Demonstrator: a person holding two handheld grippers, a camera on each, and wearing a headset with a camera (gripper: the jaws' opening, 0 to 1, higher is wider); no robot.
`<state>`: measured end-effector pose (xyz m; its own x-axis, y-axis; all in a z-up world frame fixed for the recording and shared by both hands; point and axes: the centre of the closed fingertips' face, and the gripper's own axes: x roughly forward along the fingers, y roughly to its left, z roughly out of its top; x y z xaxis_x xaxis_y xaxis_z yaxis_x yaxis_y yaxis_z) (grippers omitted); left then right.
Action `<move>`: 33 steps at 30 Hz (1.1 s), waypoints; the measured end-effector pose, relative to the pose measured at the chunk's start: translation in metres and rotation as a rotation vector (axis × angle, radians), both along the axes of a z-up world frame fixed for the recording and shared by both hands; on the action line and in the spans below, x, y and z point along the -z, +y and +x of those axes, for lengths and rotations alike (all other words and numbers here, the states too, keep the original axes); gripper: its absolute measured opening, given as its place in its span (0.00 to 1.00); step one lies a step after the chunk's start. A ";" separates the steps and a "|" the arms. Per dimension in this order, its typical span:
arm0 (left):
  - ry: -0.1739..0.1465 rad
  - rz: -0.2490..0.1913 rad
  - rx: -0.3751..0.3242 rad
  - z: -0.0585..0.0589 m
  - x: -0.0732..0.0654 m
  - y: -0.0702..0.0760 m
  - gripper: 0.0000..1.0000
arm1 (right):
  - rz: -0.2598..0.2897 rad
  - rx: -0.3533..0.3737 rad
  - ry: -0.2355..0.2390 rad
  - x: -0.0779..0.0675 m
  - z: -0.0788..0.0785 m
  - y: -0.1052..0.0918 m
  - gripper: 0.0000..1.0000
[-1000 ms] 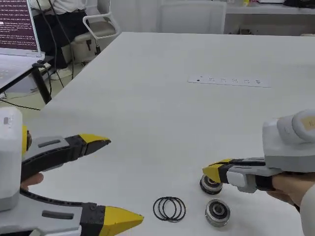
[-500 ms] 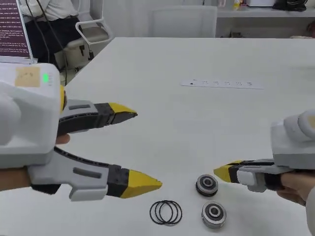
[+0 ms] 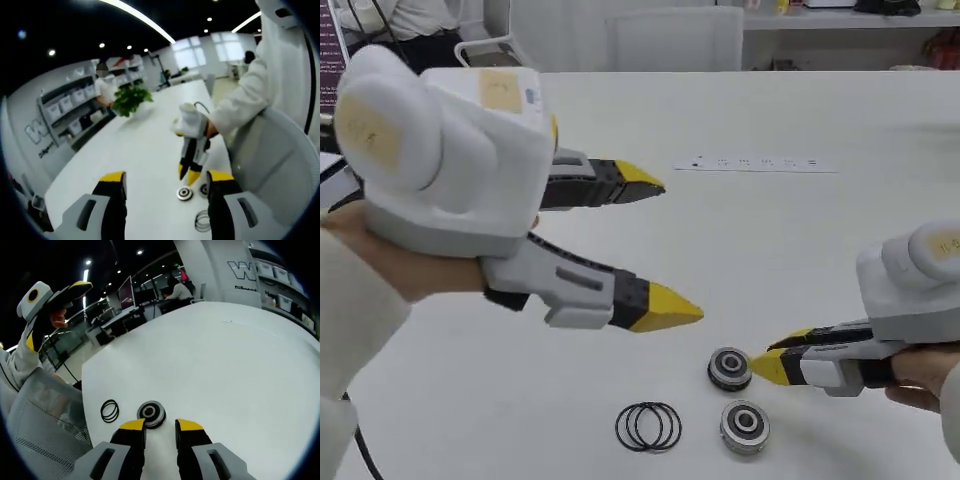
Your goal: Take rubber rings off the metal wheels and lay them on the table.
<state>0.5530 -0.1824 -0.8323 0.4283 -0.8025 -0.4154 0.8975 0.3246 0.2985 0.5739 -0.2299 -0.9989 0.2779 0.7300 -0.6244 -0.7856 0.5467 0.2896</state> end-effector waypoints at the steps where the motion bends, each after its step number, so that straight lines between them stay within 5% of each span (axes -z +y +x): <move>1: 0.007 -0.001 0.013 0.001 0.001 -0.004 0.65 | -0.002 -0.002 -0.001 0.001 -0.001 0.000 0.20; 8: 0.028 0.013 0.059 0.014 0.024 -0.031 0.60 | -0.043 -0.056 -0.011 0.009 -0.006 0.002 0.19; 13: 0.037 0.036 0.010 0.025 0.062 -0.038 0.54 | -0.061 -0.078 -0.033 0.010 -0.007 0.002 0.18; 17: 0.116 0.005 -0.024 0.023 0.094 -0.038 0.47 | -0.061 -0.076 -0.032 0.011 -0.004 0.001 0.18; 22: 0.192 0.049 -0.022 0.018 0.129 -0.031 0.43 | -0.064 -0.083 -0.023 0.014 -0.007 0.002 0.18; 33: 0.247 0.032 -0.079 0.027 0.155 -0.036 0.25 | -0.081 -0.113 -0.024 0.019 -0.011 0.006 0.18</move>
